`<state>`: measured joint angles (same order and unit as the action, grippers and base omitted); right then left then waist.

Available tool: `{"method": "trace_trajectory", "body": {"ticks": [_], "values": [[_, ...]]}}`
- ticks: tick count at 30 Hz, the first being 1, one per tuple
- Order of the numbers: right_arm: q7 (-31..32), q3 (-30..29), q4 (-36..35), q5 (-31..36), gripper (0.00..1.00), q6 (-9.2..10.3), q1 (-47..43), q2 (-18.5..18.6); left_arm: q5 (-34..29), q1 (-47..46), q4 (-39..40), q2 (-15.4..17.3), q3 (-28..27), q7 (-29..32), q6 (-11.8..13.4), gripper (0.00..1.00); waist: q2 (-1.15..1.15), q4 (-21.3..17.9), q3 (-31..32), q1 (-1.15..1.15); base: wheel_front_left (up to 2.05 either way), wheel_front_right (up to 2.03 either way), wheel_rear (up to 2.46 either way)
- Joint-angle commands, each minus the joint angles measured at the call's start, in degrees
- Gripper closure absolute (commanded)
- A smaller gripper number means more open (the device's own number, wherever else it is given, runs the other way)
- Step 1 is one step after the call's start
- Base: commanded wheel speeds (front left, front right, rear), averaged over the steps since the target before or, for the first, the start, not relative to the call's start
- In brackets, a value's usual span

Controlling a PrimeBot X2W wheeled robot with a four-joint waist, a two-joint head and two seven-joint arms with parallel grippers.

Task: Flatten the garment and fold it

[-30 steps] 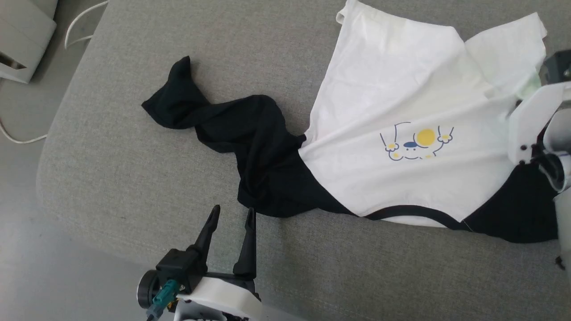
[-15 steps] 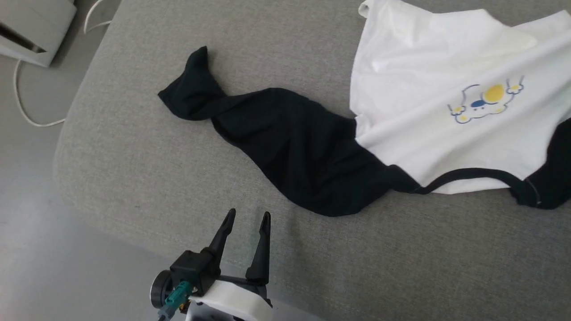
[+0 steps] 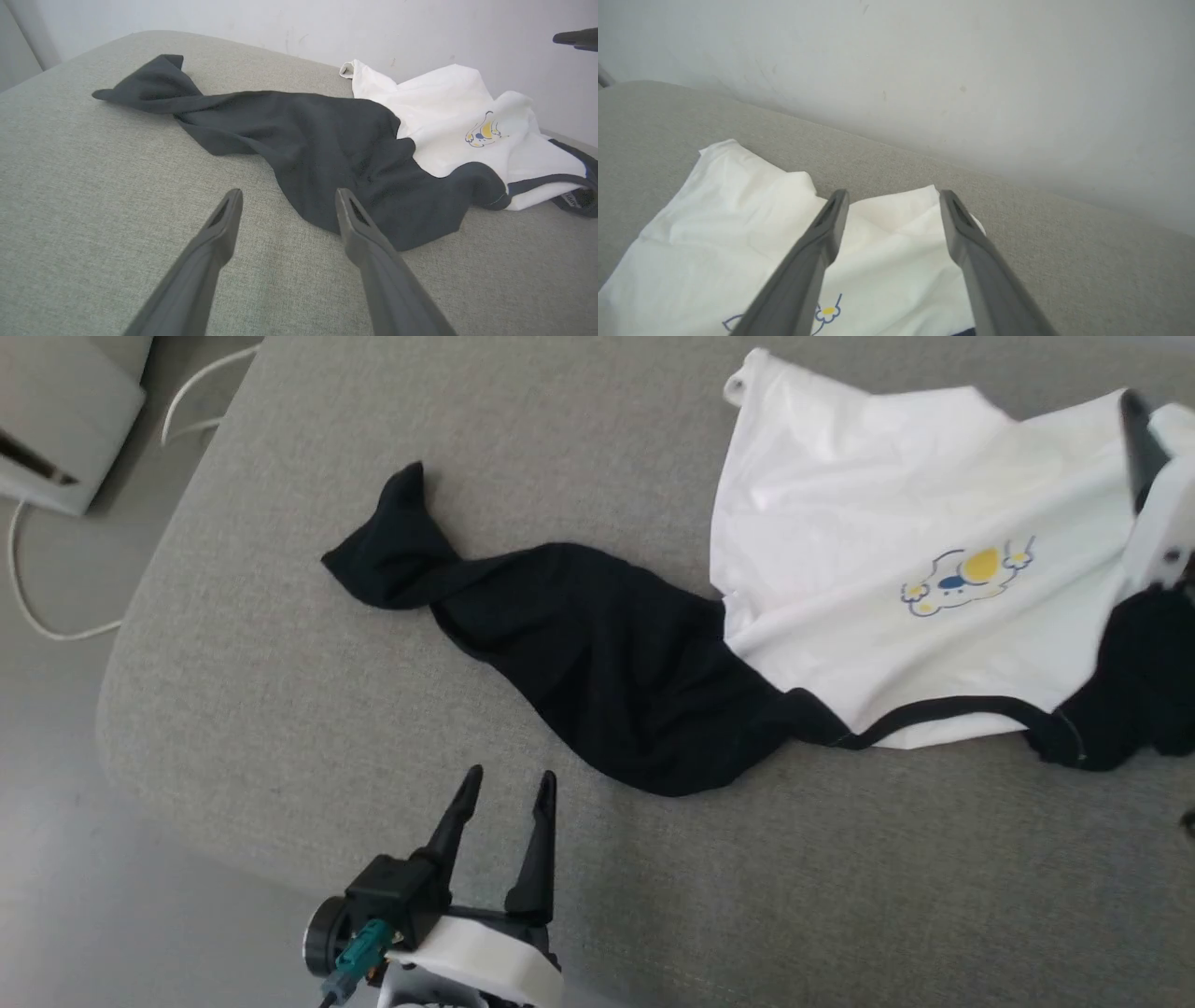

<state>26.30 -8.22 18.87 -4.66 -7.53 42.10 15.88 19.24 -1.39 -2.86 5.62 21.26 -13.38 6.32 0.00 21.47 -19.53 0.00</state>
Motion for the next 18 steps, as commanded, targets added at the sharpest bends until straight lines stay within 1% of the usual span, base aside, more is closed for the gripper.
{"method": "trace_trajectory", "body": {"ticks": [1,4,6,10,12,15,18], "values": [[-1.1,-0.1,-2.1,-1.4,0.00,0.04,-2.8,-0.5,-0.3,0.8,0.6,0.5,-0.2,-0.1,0.5,0.00,0.00,-3.0,3.6,0.00,0.00,0.00,0.00],[-3.8,-1.4,-9.6,-3.7,0.00,0.04,-10.3,-2.5,-0.2,1.8,1.7,1.3,-0.7,0.5,1.1,0.00,0.00,-4.8,5.5,0.00,0.00,0.00,0.00],[-5.4,-3.1,-14.5,-4.4,0.00,0.04,-15.9,-4.8,-0.2,2.6,2.3,1.9,-1.0,0.9,1.5,0.00,0.00,-6.0,6.7,0.00,0.00,0.00,0.00],[-10.5,-6.7,-23.5,-3.5,0.00,0.04,-27.5,-10.0,-0.1,4.0,3.6,2.7,-1.4,1.7,2.3,0.00,0.00,-7.9,8.6,0.00,0.00,0.00,0.00],[-13.9,-7.7,-27.2,-2.1,0.00,0.04,-33.4,-11.7,0.0,4.5,4.3,3.1,-1.6,1.8,2.5,0.00,0.00,-8.7,9.3,0.00,0.00,0.00,0.00],[-18.7,-8.8,-30.2,-2.7,0.00,0.04,-41.1,-12.9,-0.1,5.5,4.9,3.7,-2.0,1.8,3.0,0.00,0.00,-9.9,10.0,0.00,0.00,0.00,0.00],[-23.8,-9.1,-28.4,-8.8,0.00,0.04,-46.5,-13.0,0.0,6.4,5.3,4.2,-2.2,2.3,3.4,0.00,0.00,-11.3,10.6,0.00,0.00,0.00,0.00]]}}
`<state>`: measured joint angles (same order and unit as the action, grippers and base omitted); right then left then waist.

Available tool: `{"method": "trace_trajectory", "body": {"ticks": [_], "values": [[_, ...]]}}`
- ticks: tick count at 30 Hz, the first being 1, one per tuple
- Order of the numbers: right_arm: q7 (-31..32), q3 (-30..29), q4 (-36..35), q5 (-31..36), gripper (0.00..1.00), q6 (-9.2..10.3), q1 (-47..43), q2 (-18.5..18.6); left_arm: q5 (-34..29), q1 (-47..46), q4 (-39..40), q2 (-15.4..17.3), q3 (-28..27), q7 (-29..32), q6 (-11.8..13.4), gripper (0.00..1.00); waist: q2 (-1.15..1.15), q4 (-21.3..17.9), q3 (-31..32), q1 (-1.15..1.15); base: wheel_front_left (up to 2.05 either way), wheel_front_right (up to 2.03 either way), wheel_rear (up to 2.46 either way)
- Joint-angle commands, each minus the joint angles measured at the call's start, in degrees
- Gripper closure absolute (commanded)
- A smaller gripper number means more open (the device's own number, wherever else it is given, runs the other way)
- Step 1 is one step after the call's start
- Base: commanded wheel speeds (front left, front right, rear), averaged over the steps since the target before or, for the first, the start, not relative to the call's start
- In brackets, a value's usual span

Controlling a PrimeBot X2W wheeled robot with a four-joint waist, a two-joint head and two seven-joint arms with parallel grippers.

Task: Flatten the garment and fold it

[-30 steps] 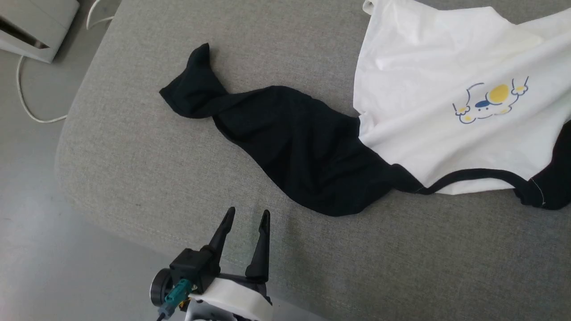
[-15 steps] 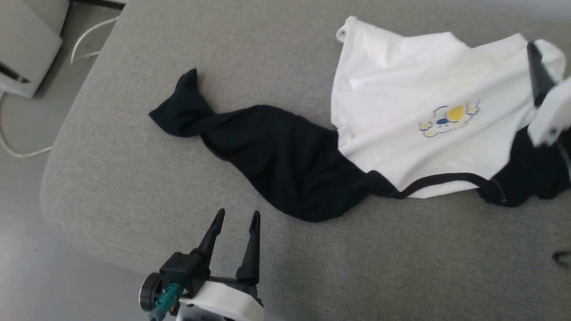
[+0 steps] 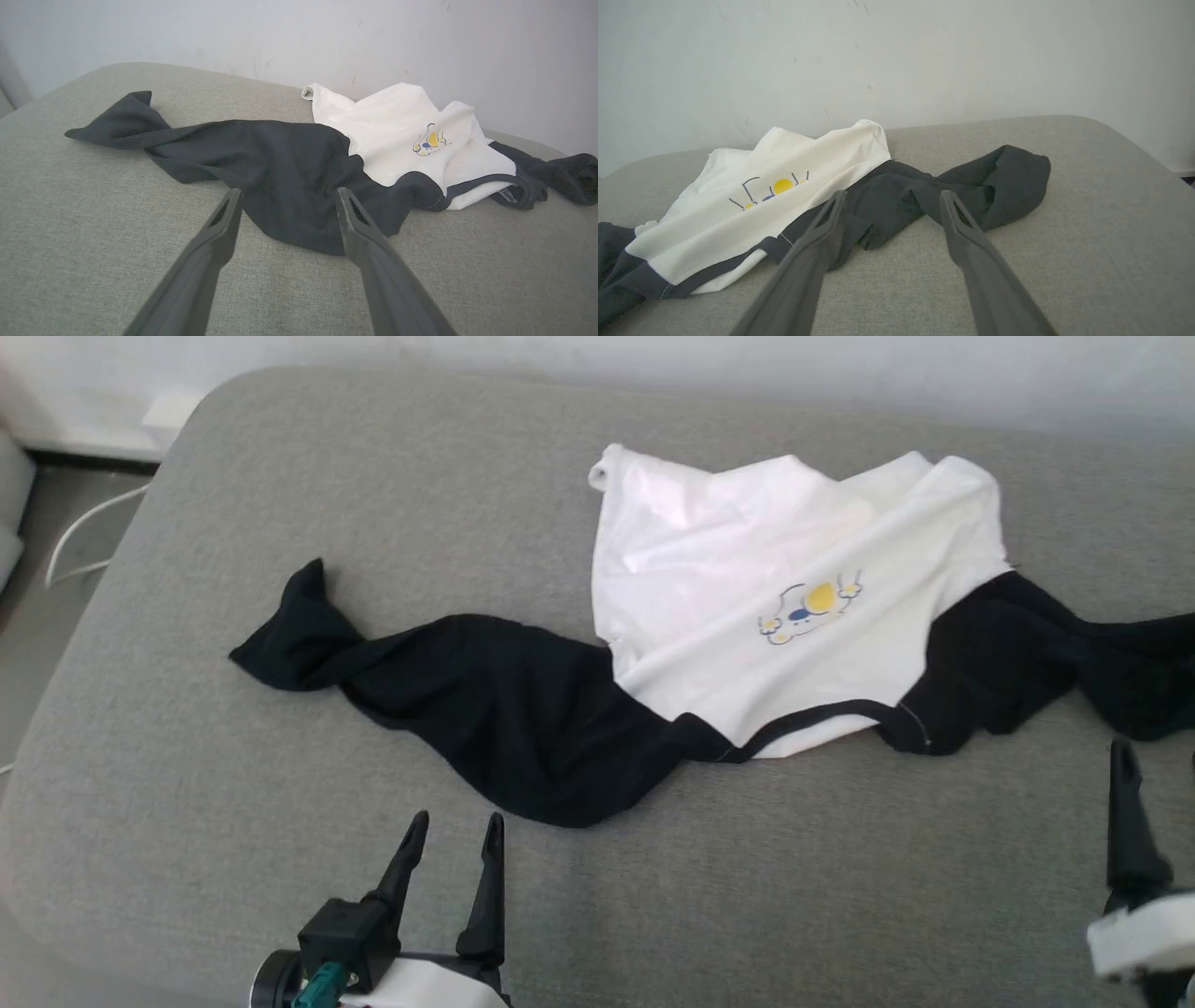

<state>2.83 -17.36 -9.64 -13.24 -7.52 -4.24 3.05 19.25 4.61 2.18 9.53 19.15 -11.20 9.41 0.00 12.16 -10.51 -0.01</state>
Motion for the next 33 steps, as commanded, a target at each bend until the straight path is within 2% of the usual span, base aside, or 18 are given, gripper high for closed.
{"method": "trace_trajectory", "body": {"ticks": [1,6,12,18,27,31,32,33], "values": [[-2.0,0.4,1.1,-1.3,0.00,0.03,-1.4,-0.1,0.0,0.6,0.4,0.5,-0.1,0.4,0.5,0.00,0.00,-2.5,1.8,0.01,0.00,0.00,0.00],[-7.5,3.7,5.4,-3.7,0.00,0.03,-4.3,-0.2,0.3,0.4,1.2,1.7,-0.6,3.9,1.2,0.00,0.00,-4.6,2.2,0.01,0.00,0.00,0.00],[-9.6,5.5,7.2,-2.7,0.00,0.03,-3.8,-0.2,2.0,-4.5,-1.9,4.8,1.1,17.6,-1.2,0.00,0.00,-5.7,2.0,0.01,0.00,0.00,0.00],[-9.7,5.7,7.5,-1.8,0.00,0.03,-3.1,-0.2,6.6,-11.1,-7.9,4.5,-0.8,27.0,-1.3,0.00,0.00,-6.6,1.1,0.01,0.00,0.00,0.00],[-9.4,6.2,7.4,-1.9,0.00,0.03,-2.3,-0.2,9.6,-16.6,-16.3,3.7,-2.6,33.7,0.6,0.00,0.00,-8.5,0.0,0.01,0.00,0.00,0.00],[-9.4,6.0,7.7,-1.8,0.00,0.03,-2.0,-0.2,10.8,-17.7,-19.1,3.0,-2.5,34.4,0.0,0.02,0.00,-9.3,-0.1,0.01,0.00,0.00,0.00],[-9.4,5.9,7.8,-1.8,0.00,0.03,-2.0,-0.2,11.0,-17.9,-19.7,2.9,-2.5,34.2,-0.3,0.53,0.00,-9.5,0.0,0.01,0.00,0.00,0.00],[-9.4,5.9,7.9,-1.8,0.00,0.03,-2.0,-0.2,11.3,-18.1,-20.2,2.5,-2.6,33.6,-0.5,0.87,0.00,-9.7,0.1,0.01,0.00,0.00,0.00]]}}
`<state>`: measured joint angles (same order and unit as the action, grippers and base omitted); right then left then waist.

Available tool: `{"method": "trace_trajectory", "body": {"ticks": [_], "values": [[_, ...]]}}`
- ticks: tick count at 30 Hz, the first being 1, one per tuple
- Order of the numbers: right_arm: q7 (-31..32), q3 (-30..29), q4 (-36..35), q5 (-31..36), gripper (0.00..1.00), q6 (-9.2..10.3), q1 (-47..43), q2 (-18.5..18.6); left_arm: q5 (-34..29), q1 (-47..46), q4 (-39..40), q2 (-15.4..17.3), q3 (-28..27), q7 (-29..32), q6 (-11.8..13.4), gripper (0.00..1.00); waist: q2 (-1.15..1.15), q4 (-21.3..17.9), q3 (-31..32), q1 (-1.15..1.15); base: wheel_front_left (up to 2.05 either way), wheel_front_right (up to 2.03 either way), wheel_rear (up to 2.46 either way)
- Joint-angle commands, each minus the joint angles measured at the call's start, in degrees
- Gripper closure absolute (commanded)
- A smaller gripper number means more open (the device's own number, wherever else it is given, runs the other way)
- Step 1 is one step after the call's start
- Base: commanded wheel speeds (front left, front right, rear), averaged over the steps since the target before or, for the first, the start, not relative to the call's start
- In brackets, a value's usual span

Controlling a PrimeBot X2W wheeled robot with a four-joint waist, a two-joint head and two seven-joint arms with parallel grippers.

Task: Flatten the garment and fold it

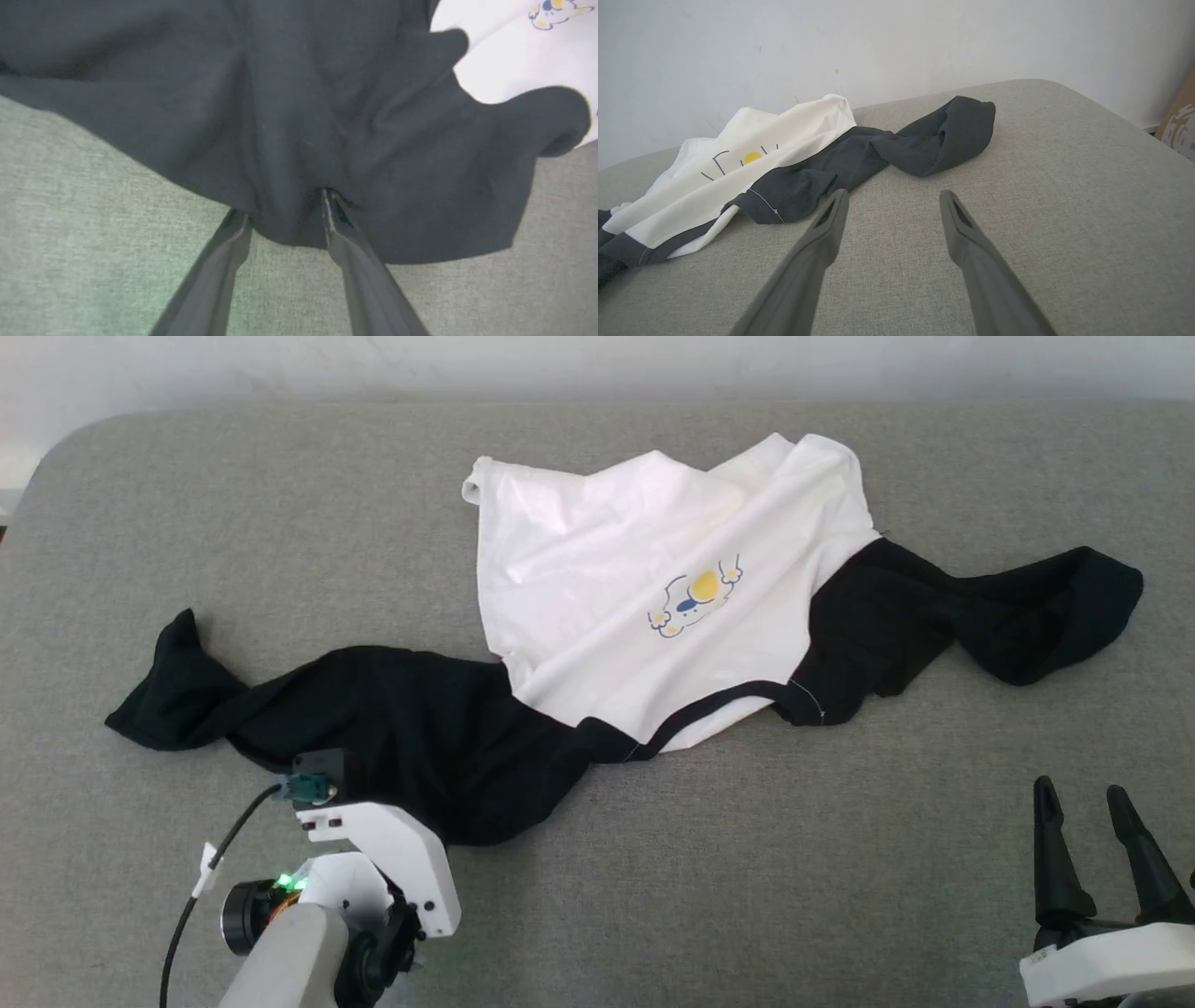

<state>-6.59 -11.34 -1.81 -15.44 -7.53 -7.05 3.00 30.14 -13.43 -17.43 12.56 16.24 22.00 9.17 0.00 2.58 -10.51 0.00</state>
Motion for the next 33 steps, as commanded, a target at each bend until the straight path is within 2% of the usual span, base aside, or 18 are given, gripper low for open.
{"method": "trace_trajectory", "body": {"ticks": [1,4,7,13,21,22,24,25,26,29,33], "values": [[0.0,-0.2,0.1,0.3,0.00,0.04,0.8,-0.1,0.6,-0.2,-1.0,-0.7,0.4,0.0,-0.6,1.00,0.00,-0.2,0.2,0.00,0.00,0.00,0.00],[0.0,-0.3,0.3,0.2,0.00,0.04,0.8,-0.1,1.6,0.0,-1.6,-1.5,0.3,-1.1,-1.6,1.00,0.00,-0.3,0.5,0.00,0.00,0.00,0.00],[0.0,-0.3,0.4,0.2,0.00,0.04,0.7,-0.1,2.1,0.5,-0.5,-1.0,-0.7,-2.5,-1.5,1.00,0.00,-0.3,0.7,0.00,0.00,0.00,0.00],[0.4,-0.2,0.4,0.2,0.00,0.04,0.2,-0.1,0.1,1.6,1.8,3.3,-5.0,-6.9,2.2,1.00,0.00,0.0,0.4,0.00,0.00,0.00,0.00],[1.3,0.3,-0.1,0.7,0.00,0.04,0.2,-0.1,-2.1,0.9,0.5,4.6,-6.3,-11.5,4.5,1.00,0.00,0.5,-0.7,0.00,0.00,0.00,0.00],[1.5,0.3,-0.2,0.8,0.00,0.04,0.2,-0.1,-2.2,0.6,0.2,4.2,-6.2,-12.5,4.6,0.91,0.00,0.5,-0.8,0.00,0.00,0.00,0.00],[1.7,0.3,-0.4,1.1,0.00,0.04,0.3,-0.1,-2.3,0.1,-0.1,3.2,-6.0,-14.5,4.4,0.58,0.00,0.6,-0.9,0.00,0.00,0.00,0.00],[1.9,0.2,-0.5,1.2,0.00,0.04,0.2,-0.1,-2.0,0.0,-0.2,2.6,-5.8,-15.3,4.0,0.04,0.00,0.7,-0.9,0.00,0.00,0.00,0.00],[2.0,0.2,-0.6,1.3,0.00,0.04,0.2,-0.1,-1.6,-0.1,-0.1,2.1,-5.9,-16.2,3.6,0.00,0.00,0.7,-0.9,0.00,0.00,0.00,0.00],[2.4,0.7,-0.6,1.3,0.00,0.04,0.0,-0.1,-0.9,0.8,1.2,1.1,-6.0,-18.7,3.0,0.00,0.00,0.8,-0.7,0.00,0.00,0.00,0.00],[2.5,1.1,-0.4,1.1,0.00,0.04,-0.8,-0.1,-0.4,5.3,6.1,0.2,-6.8,-21.5,4.1,0.00,0.00,0.9,0.5,0.00,0.00,0.00,0.00]]}}
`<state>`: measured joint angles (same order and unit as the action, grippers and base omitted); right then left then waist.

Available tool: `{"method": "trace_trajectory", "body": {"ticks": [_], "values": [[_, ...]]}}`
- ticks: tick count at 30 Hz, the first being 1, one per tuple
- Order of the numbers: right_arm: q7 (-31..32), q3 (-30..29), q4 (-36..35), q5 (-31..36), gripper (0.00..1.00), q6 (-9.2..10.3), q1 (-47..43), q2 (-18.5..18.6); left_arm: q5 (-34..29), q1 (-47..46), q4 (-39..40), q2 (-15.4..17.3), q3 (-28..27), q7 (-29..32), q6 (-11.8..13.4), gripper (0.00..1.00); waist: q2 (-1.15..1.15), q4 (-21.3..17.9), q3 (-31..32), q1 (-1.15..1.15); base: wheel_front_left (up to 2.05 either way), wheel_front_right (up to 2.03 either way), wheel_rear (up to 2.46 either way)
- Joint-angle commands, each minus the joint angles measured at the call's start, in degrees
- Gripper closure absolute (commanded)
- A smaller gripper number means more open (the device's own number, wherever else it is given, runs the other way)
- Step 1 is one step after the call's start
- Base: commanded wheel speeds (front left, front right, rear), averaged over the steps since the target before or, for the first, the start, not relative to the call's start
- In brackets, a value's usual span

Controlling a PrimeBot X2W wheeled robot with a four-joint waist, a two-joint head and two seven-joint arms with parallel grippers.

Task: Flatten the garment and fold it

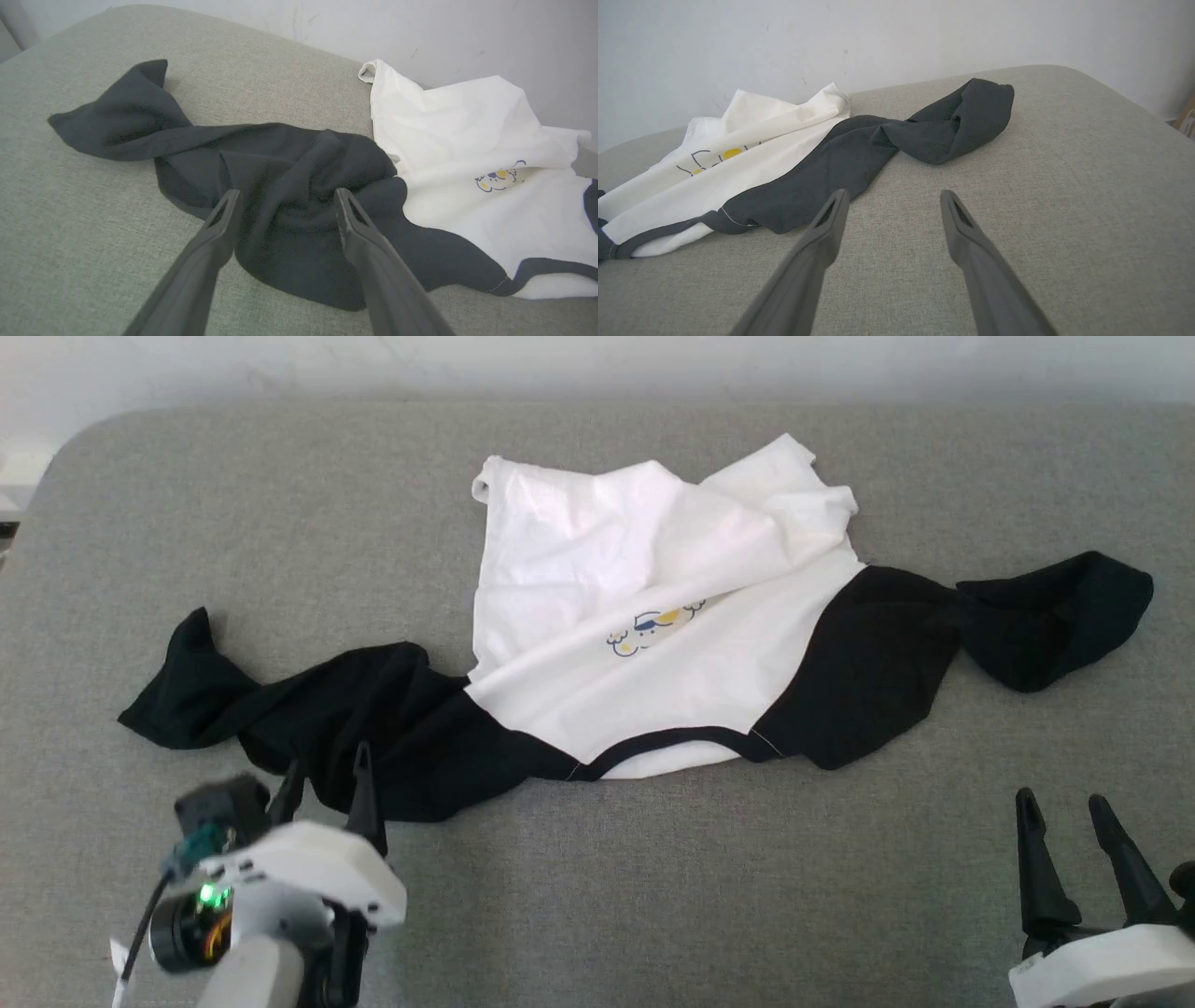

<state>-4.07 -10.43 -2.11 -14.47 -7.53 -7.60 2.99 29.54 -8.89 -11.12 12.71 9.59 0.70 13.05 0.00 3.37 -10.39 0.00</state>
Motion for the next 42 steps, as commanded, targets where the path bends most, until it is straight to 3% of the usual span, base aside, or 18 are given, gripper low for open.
{"method": "trace_trajectory", "body": {"ticks": [1,8,15,20,28,34,38,42], "values": [[0.0,0.2,-0.1,0.1,0.00,0.04,-0.5,-0.1,0.0,2.2,1.4,0.0,-0.2,-0.9,0.5,0.00,0.00,0.2,0.8,0.00,0.00,0.00,0.00],[-0.5,0.9,0.6,-0.8,0.00,0.04,-1.4,-0.1,-3.2,13.0,13.1,-1.7,2.1,-6.0,3.5,0.00,0.00,1.1,2.9,0.00,0.00,0.00,0.00],[-1.3,1.6,1.5,-1.6,0.00,0.04,-1.9,-0.1,-10.2,15.5,16.9,-0.1,7.7,-11.6,1.9,0.00,0.00,1.9,3.5,0.00,0.00,0.00,0.00],[-1.9,2.0,1.6,-2.1,0.00,0.04,-1.8,-0.1,-15.0,11.7,15.1,2.7,11.5,-8.2,0.4,0.00,0.00,2.0,2.7,0.00,0.00,0.00,0.00],[-2.3,2.7,2.1,-2.1,0.00,0.04,-0.3,-0.1,-16.6,0.5,10.3,4.6,18.0,3.2,-7.7,0.00,0.00,0.6,0.3,0.00,0.00,0.00,0.00],[-2.7,3.3,2.6,-2.3,0.00,0.04,0.6,-0.1,-17.0,-5.3,4.1,4.7,20.8,10.0,-11.2,0.00,0.00,-1.3,-1.5,0.00,0.00,0.00,0.00],[-3.0,3.4,2.8,-2.3,0.00,0.04,1.2,-0.1,-17.3,-7.9,-0.1,4.9,21.7,13.0,-12.0,0.00,0.00,-2.4,-2.6,0.00,0.00,0.00,0.00],[-3.3,3.4,3.0,-2.4,0.00,0.04,1.5,-0.1,-19.0,-10.0,-3.3,5.3,21.7,13.4,-10.7,0.00,0.00,-3.1,-3.2,0.00,0.00,0.00,0.00]]}}
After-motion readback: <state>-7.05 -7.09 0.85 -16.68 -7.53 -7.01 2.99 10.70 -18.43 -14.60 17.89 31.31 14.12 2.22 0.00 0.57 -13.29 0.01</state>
